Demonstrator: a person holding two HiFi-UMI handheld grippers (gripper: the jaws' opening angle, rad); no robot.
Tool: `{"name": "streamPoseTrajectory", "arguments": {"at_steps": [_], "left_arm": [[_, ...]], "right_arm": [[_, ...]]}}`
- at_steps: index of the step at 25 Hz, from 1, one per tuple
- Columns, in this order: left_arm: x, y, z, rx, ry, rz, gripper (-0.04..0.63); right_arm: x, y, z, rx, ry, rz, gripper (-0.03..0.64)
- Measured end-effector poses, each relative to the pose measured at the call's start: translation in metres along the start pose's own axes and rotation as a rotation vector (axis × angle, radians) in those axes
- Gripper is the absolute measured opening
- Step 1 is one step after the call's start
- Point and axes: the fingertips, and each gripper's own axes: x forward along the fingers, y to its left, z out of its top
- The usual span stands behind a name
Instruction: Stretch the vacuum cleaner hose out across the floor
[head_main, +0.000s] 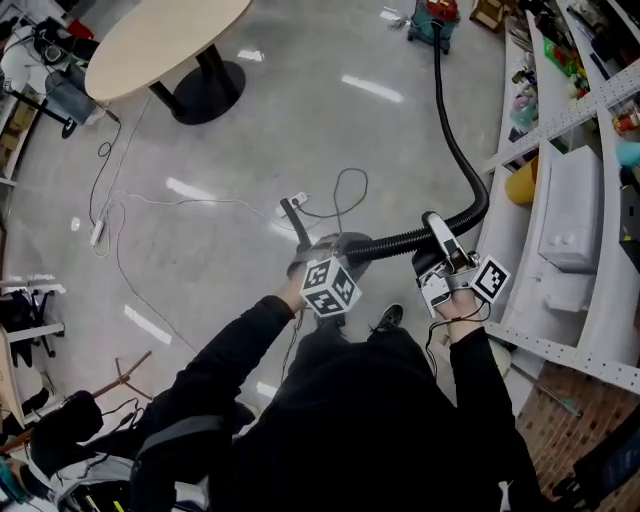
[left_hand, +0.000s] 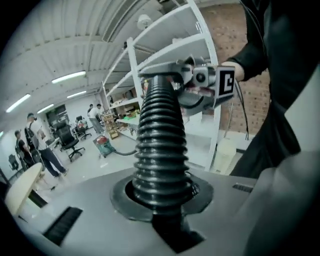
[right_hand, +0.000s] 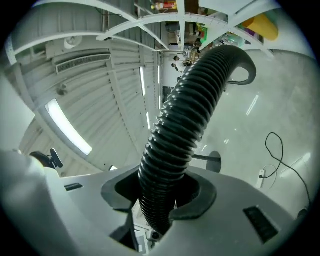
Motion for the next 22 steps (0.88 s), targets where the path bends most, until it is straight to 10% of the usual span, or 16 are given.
{"name": "streamPoseTrajectory", "arguments": {"at_steps": [7,12,18,20,22], "left_arm": [[-0.007,-0.034,0.041,-0.049,0.046,0.026,0.092],[0.037,-0.085,0.060,0.016,0.235,0.092,0.092],[0.069,-0.154,0.080,0.118,0.425,0.158,0.092],[0.076,-0.173,0.088,0.130,0.462,0.173,0.092],[0.082,-0.193,0.097,0.140,0.487,0.173,0.092]], "right_arm": [[-0.053,-0.014,0.005,0.063,-0.060,-0.027,0.249],[-0.145,-0.029,-0.062,-0.006,0.200,-0.099,0.259],[-0.261,-0.037,-0.067,-1.269,0.557,-0.413,0.217],[-0.279,-0.045,-0.059,-1.041,0.513,-0.402,0.192],[-0.292,-0.044,-0.046,-0.534,0.321,-0.322,0.192]]}}
